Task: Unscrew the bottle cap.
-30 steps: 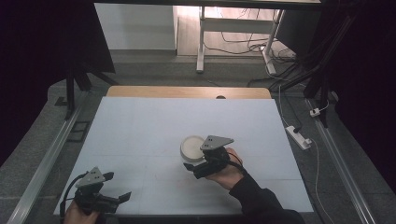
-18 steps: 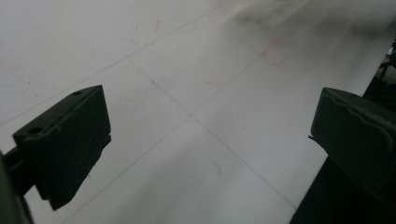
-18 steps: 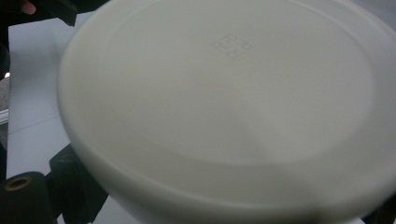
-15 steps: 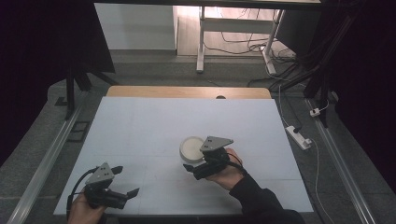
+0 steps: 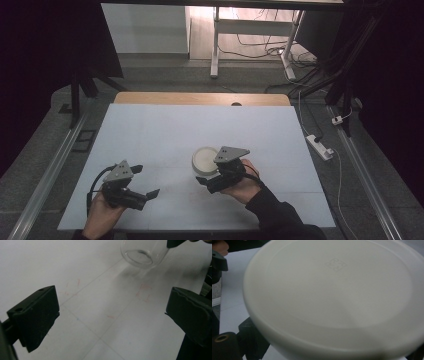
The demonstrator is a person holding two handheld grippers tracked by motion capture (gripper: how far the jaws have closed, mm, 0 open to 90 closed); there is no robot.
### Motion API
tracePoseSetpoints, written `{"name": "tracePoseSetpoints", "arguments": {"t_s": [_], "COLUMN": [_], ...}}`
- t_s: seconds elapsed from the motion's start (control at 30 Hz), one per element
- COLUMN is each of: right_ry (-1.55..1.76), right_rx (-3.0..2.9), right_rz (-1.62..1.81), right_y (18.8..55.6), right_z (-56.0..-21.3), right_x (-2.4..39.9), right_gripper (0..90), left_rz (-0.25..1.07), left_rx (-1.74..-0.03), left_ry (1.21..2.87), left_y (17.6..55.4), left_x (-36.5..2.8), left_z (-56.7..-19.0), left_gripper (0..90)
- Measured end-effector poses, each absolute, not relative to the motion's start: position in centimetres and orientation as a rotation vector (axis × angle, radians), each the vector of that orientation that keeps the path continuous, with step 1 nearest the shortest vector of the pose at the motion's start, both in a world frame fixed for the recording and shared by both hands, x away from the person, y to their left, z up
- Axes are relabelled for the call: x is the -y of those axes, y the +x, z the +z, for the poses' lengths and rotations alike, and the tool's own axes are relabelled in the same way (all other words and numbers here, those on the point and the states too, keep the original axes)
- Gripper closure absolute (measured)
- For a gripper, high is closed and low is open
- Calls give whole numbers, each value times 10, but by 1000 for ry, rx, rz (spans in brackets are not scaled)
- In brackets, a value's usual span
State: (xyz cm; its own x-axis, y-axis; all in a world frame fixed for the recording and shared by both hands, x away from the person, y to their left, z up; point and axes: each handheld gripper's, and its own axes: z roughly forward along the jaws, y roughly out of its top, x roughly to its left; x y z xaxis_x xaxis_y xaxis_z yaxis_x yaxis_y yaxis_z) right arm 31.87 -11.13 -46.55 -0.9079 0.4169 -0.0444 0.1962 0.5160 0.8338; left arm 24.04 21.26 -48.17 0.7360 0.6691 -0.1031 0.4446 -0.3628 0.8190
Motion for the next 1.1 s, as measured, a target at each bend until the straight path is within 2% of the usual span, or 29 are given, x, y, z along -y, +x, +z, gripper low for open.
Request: {"name": "tracePoseSetpoints", "arguments": {"t_s": [0.4,1.1], "right_ry": [493,445], "right_rx": [-2537,-2580], "right_rz": [1350,1357], "right_y": [319,318], "right_z": [-466,-468], "right_x": [110,108], "right_gripper": [70,70], "left_rz": [305,146], "left_rx": [-663,-386], "left_ry": [2066,2107], "left_y": [268,309], "left_x": [-181,-118], "left_z": [-459,-435], "left_gripper": [0,0]}}
